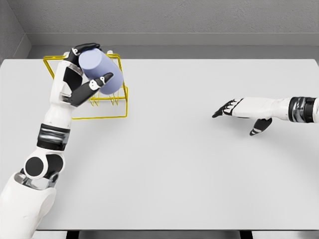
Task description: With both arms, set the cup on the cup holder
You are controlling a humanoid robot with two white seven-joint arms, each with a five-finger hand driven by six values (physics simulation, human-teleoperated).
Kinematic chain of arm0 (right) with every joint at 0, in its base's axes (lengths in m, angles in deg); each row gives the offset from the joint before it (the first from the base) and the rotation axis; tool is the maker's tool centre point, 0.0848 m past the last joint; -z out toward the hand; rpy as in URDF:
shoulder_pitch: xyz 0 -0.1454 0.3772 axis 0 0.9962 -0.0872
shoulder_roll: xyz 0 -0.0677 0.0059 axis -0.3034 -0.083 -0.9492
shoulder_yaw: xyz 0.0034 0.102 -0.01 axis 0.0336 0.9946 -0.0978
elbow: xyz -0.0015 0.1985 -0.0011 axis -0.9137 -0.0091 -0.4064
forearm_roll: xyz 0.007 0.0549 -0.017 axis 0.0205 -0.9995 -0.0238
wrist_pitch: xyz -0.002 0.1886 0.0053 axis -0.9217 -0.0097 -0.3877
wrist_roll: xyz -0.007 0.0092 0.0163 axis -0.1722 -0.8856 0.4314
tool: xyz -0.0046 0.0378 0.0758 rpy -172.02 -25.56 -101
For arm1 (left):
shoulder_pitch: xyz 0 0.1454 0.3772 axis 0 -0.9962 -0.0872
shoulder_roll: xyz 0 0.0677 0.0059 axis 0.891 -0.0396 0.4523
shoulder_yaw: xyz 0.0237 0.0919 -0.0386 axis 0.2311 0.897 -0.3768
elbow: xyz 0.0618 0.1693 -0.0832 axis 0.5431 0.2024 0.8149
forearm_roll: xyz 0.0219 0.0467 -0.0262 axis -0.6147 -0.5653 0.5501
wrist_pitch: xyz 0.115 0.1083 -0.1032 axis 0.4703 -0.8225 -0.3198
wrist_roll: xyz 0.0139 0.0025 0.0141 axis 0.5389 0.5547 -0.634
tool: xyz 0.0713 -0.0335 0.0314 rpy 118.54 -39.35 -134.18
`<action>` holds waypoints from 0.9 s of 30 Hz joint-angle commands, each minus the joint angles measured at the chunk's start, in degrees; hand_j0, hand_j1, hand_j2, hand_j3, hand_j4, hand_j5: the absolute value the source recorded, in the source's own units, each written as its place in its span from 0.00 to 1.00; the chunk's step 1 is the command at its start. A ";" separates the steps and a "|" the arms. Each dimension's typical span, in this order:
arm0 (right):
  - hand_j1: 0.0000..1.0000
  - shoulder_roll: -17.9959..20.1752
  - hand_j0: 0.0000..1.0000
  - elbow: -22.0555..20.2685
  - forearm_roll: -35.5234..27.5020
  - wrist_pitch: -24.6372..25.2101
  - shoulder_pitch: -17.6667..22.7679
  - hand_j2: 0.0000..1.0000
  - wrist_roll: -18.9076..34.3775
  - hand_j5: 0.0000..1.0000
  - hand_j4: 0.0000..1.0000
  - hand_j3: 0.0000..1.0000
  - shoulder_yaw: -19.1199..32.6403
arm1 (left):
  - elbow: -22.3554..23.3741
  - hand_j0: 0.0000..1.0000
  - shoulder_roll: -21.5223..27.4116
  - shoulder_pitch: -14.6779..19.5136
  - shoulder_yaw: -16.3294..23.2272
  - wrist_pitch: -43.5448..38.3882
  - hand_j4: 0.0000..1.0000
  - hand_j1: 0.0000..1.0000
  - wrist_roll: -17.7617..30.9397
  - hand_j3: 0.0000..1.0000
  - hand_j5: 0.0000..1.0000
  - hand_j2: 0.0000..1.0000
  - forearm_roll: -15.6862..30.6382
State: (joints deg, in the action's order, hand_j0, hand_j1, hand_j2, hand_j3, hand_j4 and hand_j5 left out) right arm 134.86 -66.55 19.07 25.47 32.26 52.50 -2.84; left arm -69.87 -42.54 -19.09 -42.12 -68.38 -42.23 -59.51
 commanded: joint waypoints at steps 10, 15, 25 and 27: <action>1.00 0.05 1.00 -0.08 -0.32 0.14 -0.09 1.00 -0.02 1.00 1.00 1.00 0.04 | 0.05 1.00 -0.07 0.35 -0.02 0.10 1.00 1.00 -0.25 1.00 1.00 1.00 -0.75; 1.00 -0.03 1.00 0.01 -0.32 0.14 0.00 1.00 -0.02 1.00 1.00 1.00 0.04 | -0.04 1.00 -0.07 0.26 -0.02 0.09 1.00 1.00 -0.25 1.00 1.00 1.00 -0.84; 1.00 -0.39 1.00 0.36 -0.06 0.14 0.18 1.00 -0.02 1.00 1.00 1.00 -0.05 | -0.04 1.00 0.81 -2.72 -4.94 5.89 1.00 1.00 -0.16 1.00 1.00 1.00 -0.84; 1.00 -0.39 1.00 0.36 -0.06 0.14 0.18 1.00 -0.02 1.00 1.00 1.00 -0.05 | -0.04 1.00 2.12 -4.57 -6.53 8.88 1.00 1.00 -0.16 1.00 1.00 1.00 -0.92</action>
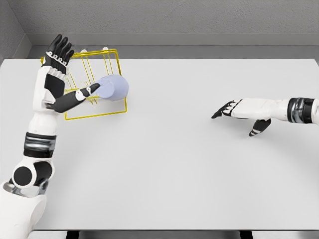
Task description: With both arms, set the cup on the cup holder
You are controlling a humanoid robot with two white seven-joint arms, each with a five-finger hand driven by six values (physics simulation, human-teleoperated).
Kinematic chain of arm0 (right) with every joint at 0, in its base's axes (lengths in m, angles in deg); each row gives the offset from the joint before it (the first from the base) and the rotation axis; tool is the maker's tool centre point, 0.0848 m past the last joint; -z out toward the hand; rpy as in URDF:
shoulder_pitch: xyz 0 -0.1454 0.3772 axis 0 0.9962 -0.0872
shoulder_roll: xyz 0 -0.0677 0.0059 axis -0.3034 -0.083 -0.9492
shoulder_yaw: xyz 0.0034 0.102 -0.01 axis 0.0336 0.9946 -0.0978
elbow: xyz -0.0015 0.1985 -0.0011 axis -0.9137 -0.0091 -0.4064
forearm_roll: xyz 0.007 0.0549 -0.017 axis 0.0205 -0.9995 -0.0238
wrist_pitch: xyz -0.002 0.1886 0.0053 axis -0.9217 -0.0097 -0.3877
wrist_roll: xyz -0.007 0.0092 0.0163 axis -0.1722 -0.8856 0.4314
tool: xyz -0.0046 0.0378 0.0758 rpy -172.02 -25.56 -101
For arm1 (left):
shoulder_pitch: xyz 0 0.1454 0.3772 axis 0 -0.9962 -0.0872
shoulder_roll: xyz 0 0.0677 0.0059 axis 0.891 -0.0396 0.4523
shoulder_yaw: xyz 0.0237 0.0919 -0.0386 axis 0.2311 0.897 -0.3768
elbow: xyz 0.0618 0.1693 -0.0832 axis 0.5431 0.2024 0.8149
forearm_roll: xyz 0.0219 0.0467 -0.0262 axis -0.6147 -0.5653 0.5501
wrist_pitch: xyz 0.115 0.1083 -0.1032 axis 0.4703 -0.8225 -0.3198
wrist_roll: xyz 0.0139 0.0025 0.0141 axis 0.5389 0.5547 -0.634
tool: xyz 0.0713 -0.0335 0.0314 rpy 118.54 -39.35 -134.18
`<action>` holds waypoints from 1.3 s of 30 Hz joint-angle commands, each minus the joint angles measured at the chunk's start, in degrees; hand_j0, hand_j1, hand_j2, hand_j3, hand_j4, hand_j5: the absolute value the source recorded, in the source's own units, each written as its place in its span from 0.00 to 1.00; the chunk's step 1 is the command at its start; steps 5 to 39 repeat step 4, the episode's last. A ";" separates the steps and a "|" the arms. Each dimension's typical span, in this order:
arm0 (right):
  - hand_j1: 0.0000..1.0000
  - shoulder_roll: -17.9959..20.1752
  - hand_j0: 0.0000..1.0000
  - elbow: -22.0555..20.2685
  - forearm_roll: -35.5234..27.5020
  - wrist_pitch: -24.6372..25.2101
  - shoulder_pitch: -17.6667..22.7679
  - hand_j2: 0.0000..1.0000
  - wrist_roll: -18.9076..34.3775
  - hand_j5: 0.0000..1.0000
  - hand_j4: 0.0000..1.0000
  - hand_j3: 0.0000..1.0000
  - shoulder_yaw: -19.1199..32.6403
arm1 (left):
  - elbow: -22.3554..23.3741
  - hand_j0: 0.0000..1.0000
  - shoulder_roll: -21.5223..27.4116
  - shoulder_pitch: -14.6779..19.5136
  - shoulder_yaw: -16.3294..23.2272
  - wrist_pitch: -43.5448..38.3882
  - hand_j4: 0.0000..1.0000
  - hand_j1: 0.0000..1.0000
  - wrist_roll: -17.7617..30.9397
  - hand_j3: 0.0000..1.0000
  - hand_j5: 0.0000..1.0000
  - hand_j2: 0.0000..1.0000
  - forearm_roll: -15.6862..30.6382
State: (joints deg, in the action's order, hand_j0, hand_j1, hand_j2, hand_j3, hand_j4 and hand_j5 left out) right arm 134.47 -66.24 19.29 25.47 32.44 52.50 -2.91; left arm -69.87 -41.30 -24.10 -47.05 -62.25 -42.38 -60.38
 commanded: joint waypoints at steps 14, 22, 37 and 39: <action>1.00 0.00 1.00 0.04 -0.29 0.14 -0.09 1.00 -0.02 1.00 1.00 1.00 0.02 | -0.04 1.00 2.82 -1.50 -3.36 3.98 1.00 1.00 -0.01 1.00 1.00 1.00 -0.05; 1.00 0.00 1.00 0.04 -0.29 0.14 -0.09 1.00 -0.02 1.00 1.00 1.00 0.02 | -0.04 1.00 2.82 -1.50 -3.36 3.98 1.00 1.00 -0.01 1.00 1.00 1.00 -0.05; 1.00 0.00 1.00 0.04 -0.29 0.14 -0.09 1.00 -0.02 1.00 1.00 1.00 0.02 | -0.04 1.00 2.82 -1.50 -3.36 3.98 1.00 1.00 -0.01 1.00 1.00 1.00 -0.05; 1.00 0.00 1.00 0.04 -0.29 0.14 -0.09 1.00 -0.02 1.00 1.00 1.00 0.02 | -0.04 1.00 2.82 -1.50 -3.36 3.98 1.00 1.00 -0.01 1.00 1.00 1.00 -0.05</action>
